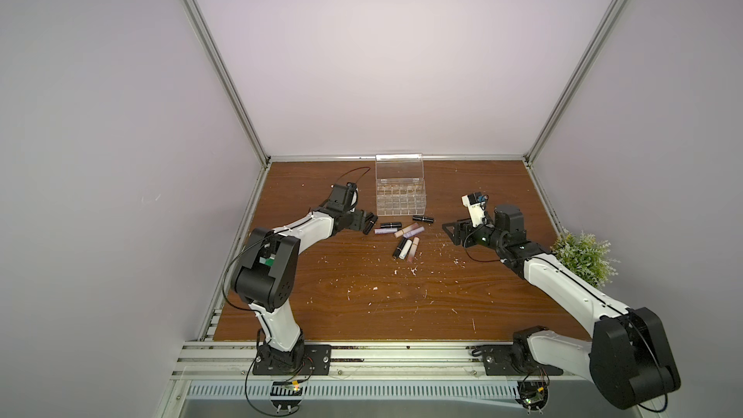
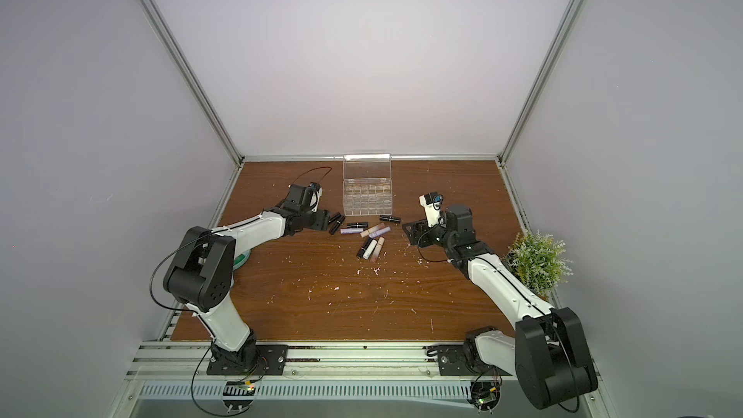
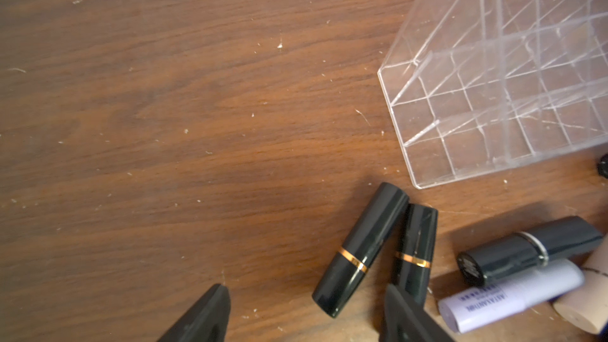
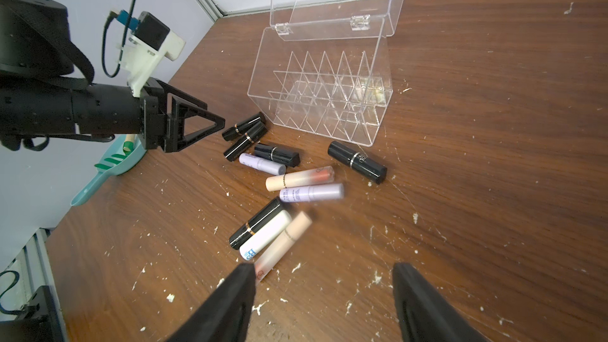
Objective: Arrange the lipsticks in the organizer
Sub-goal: Pick up the lipstick at the center of the board.
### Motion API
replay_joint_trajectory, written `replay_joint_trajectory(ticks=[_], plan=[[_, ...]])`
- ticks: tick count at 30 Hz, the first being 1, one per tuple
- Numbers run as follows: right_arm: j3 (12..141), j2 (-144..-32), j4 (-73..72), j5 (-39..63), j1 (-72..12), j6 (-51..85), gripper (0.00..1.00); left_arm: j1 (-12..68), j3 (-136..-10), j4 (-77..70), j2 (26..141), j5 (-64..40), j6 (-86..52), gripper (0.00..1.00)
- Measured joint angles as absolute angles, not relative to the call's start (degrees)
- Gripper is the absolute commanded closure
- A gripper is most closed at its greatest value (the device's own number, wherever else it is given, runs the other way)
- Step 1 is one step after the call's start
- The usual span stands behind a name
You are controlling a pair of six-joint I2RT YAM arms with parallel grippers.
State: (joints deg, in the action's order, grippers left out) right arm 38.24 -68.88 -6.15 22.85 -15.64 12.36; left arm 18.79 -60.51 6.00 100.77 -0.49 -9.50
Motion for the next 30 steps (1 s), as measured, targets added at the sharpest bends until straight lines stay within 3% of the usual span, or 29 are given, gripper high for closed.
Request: replay_joint_trajectory(ticks=[30], plan=[[38.68, -69.32, -5.96, 23.38, -15.64, 11.55, 0.28, 18.79, -64.34, 9.28, 106.48, -2.94, -9.39, 0.30]])
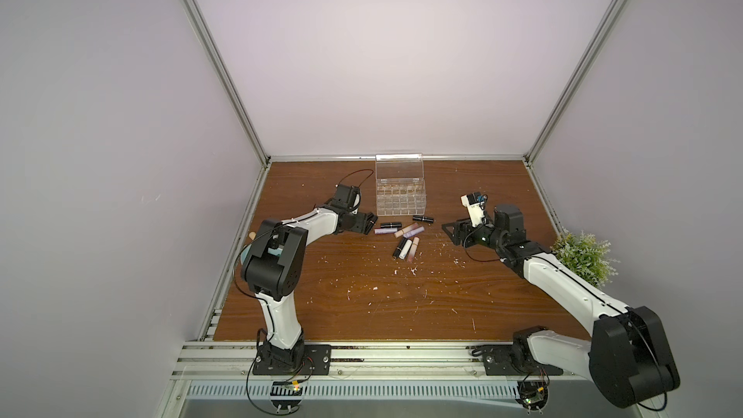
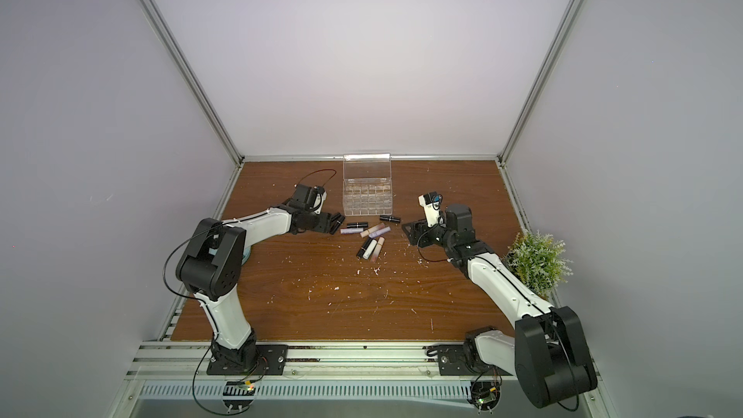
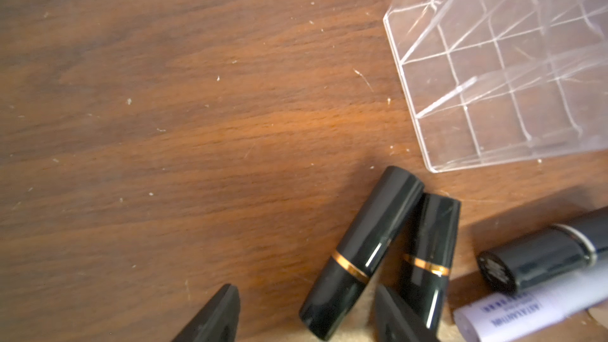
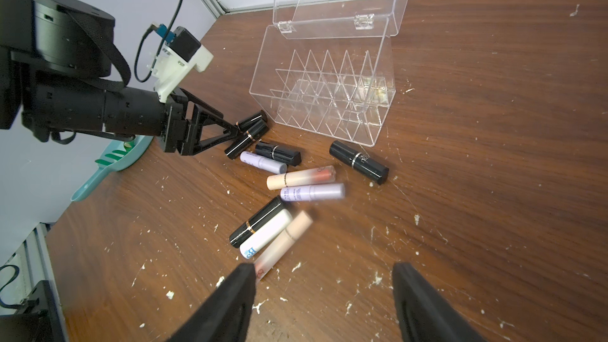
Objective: Arrange the lipsticks in the organizer
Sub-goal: Pick up the lipstick at the center of the board.
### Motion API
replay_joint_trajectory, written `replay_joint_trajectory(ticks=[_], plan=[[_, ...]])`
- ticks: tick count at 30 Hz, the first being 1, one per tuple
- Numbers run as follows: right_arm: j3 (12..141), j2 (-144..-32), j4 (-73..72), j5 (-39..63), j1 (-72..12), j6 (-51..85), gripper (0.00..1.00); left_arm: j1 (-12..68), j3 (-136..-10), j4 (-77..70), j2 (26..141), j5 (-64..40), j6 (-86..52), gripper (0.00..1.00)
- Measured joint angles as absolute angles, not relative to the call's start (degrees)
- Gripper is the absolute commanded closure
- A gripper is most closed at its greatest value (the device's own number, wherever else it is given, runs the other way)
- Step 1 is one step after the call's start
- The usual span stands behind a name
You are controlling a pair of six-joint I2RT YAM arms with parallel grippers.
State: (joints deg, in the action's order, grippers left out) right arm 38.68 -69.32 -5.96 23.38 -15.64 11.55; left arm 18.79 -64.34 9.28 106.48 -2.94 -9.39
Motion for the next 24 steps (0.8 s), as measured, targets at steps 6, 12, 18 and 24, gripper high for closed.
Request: replay_joint_trajectory(ticks=[6, 12, 18, 24], plan=[[38.98, -69.67, -5.96, 23.59, -15.64, 11.51, 0.28, 18.79, -66.50, 9.32, 107.70, -3.66, -9.15, 0.30], [38.98, -69.89, -5.74, 23.92, -15.64, 11.33, 0.28, 18.79, -67.79, 9.32, 109.36, -3.92, -8.93, 0.31], [38.98, -69.91, -5.72, 23.92, -15.64, 11.33, 0.28, 18.79, -68.36, 9.41, 110.91, -4.10, -8.54, 0.33], [38.98, -70.52, -5.69, 24.05, -15.64, 11.31, 0.28, 18.79, -69.71, 9.50, 112.01, -4.29, -8.49, 0.36]])
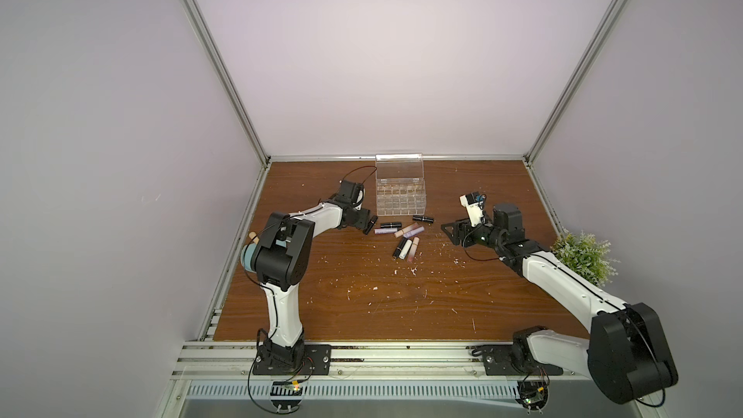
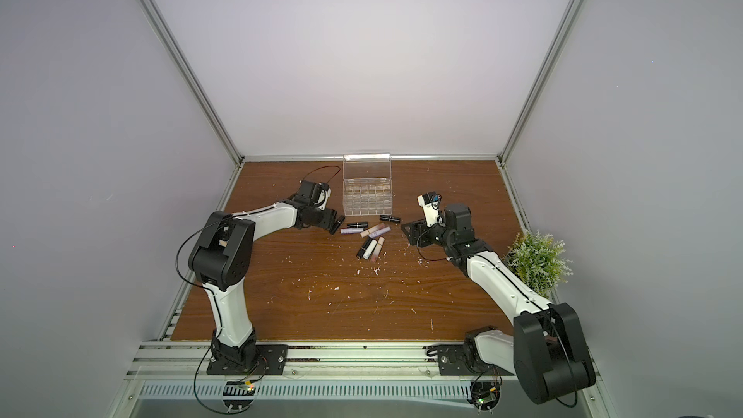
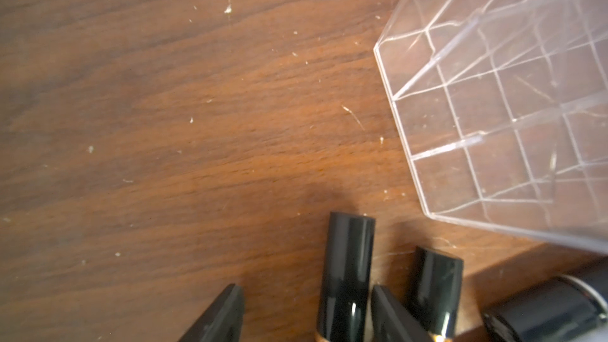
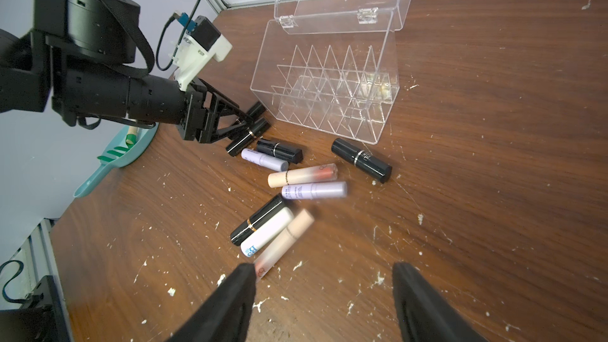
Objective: Arrange the lipsticks in the organizer
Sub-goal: Pick up the lipstick at the center of the board.
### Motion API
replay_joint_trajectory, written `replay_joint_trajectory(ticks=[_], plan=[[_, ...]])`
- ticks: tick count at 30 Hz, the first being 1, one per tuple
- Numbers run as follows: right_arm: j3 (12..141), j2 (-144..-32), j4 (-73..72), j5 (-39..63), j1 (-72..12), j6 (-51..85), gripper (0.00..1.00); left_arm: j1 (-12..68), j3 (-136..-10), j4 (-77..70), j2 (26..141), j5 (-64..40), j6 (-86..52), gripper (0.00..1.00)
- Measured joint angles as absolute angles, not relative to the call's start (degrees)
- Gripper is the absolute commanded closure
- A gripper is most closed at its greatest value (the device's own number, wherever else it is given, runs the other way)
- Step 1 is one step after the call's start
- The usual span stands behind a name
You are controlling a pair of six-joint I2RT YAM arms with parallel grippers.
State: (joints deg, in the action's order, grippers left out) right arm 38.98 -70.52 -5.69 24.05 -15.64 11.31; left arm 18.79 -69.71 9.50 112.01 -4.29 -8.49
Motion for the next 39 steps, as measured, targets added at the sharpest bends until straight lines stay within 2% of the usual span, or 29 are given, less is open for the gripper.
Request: replay_joint_trajectory(ticks=[18, 21, 23, 36, 39], plan=[[38.98, -70.96, -5.65, 24.14, -15.68, 11.29, 0.28, 18.50, -69.30, 8.95, 112.03, -3.62, -8.60, 0.50], [38.98, -70.96, -5.65, 24.16, -15.68, 11.27, 0.28, 18.28, -68.88, 8.47, 111.90, -3.40, -8.80, 0.63], [38.98, -70.96, -5.65, 24.16, -15.68, 11.27, 0.28, 18.02, -68.42, 7.94, 111.66, -3.25, -8.88, 0.75], [39.00, -70.96, -5.48, 24.38, -15.68, 11.29, 0.27, 17.82, -65.65, 7.90, 109.08, -1.78, -9.61, 0.75], [39.68, -70.98, -5.06, 25.02, -15.77, 11.38, 0.17, 17.82, -63.11, 8.67, 104.07, -2.24, -9.93, 0.75]])
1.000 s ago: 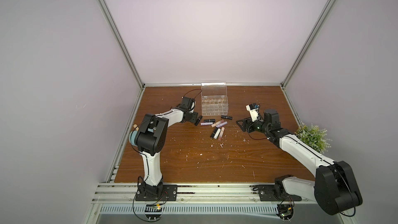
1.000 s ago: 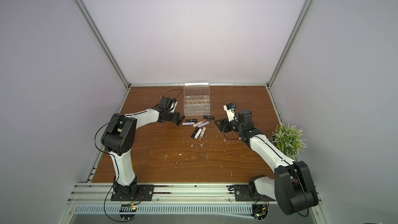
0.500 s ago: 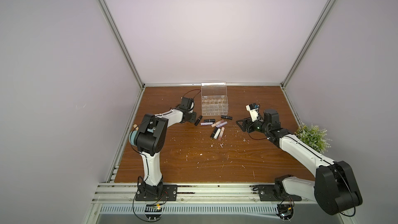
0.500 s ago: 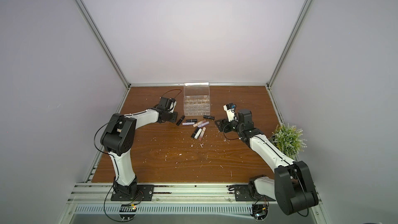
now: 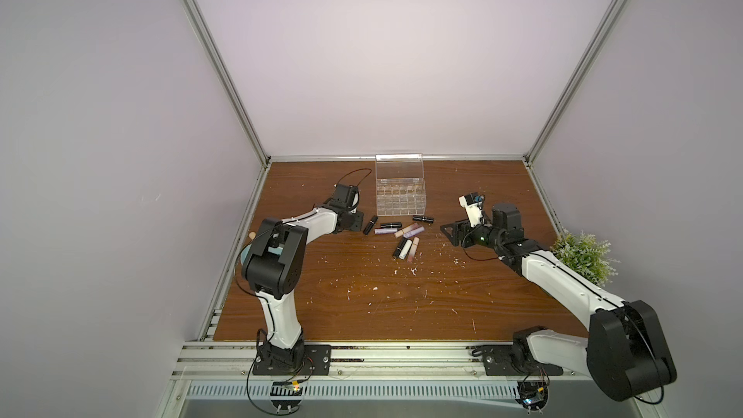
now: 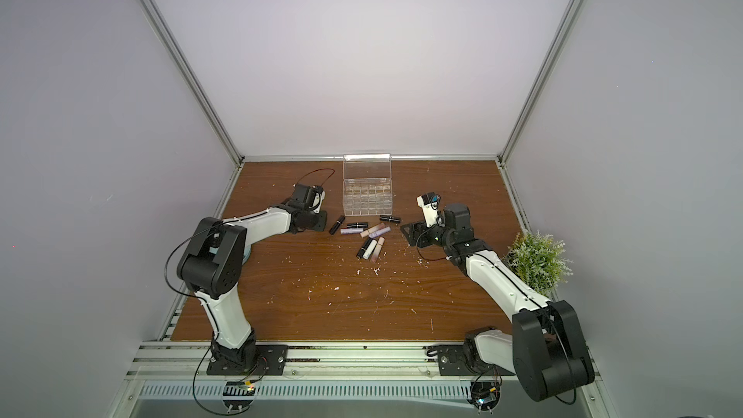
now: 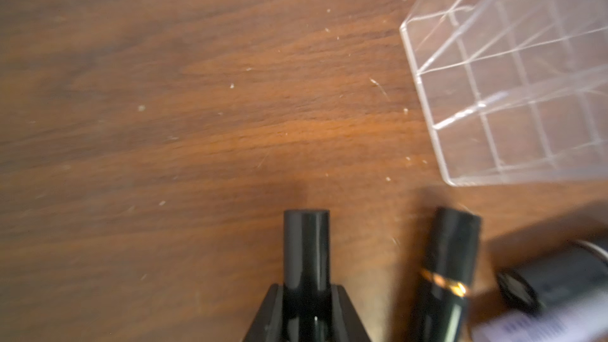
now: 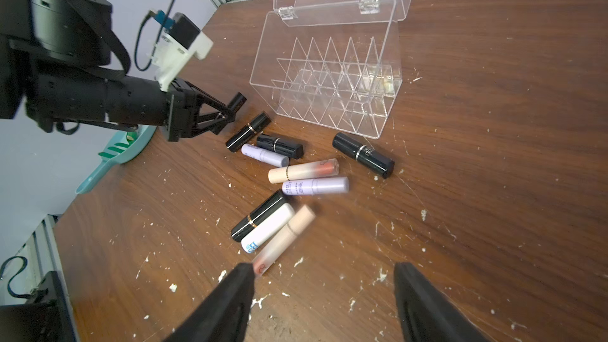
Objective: Arrange the lipsticks in the organizer
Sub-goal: Pick up the lipstick at the center of the board.
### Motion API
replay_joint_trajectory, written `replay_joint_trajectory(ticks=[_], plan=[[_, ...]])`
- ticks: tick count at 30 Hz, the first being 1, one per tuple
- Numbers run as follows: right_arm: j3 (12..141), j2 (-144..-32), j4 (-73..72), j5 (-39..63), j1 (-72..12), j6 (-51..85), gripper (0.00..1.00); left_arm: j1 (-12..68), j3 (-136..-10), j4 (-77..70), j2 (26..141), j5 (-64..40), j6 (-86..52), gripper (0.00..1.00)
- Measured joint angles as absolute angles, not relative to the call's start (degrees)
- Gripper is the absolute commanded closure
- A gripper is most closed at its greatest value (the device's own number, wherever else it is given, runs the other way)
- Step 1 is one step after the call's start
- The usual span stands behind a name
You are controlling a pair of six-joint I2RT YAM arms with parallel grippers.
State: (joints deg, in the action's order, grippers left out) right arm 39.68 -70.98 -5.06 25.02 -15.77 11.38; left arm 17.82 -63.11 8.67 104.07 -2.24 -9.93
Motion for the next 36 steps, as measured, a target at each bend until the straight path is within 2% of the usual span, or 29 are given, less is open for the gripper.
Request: replay_joint_trajectory(ticks=[3, 6, 13, 18, 23, 33, 36], plan=[[41.01, -70.96, -4.86, 27.22, -16.08, 11.79, 0.09, 17.82, -61.71, 8.91, 96.71, -5.78, -10.61, 0.73], [42.26, -70.61, -5.63, 30.39, -16.60, 13.45, 0.06, 17.82, -60.12, 6.90, 88.18, -13.98, -11.88, 0.72], [43.68, -69.73, -15.64, 40.97, -19.70, 22.59, 0.06, 18.72, -50.61, -7.11, 77.34, -40.12, -19.77, 0.72], [47.79, -73.49, -22.85, 46.41, -23.51, 27.99, 0.12, 19.18, -43.22, -18.28, 75.24, -51.96, -27.55, 0.71], [51.77, -78.37, -27.62, 49.87, -26.74, 31.38, 0.13, 19.46, -42.26, -24.47, 73.63, -57.84, -31.77, 0.71], [57.71, -86.24, -30.72, 53.69, -30.04, 34.89, 0.29, 20.67, -42.26, -28.08, 72.93, -62.48, -34.13, 0.71], [59.51, -87.11, -30.04, 55.09, -30.68, 34.74, 0.30, 20.67, -42.35, -27.77, 72.90, -62.87, -33.89, 0.71]])
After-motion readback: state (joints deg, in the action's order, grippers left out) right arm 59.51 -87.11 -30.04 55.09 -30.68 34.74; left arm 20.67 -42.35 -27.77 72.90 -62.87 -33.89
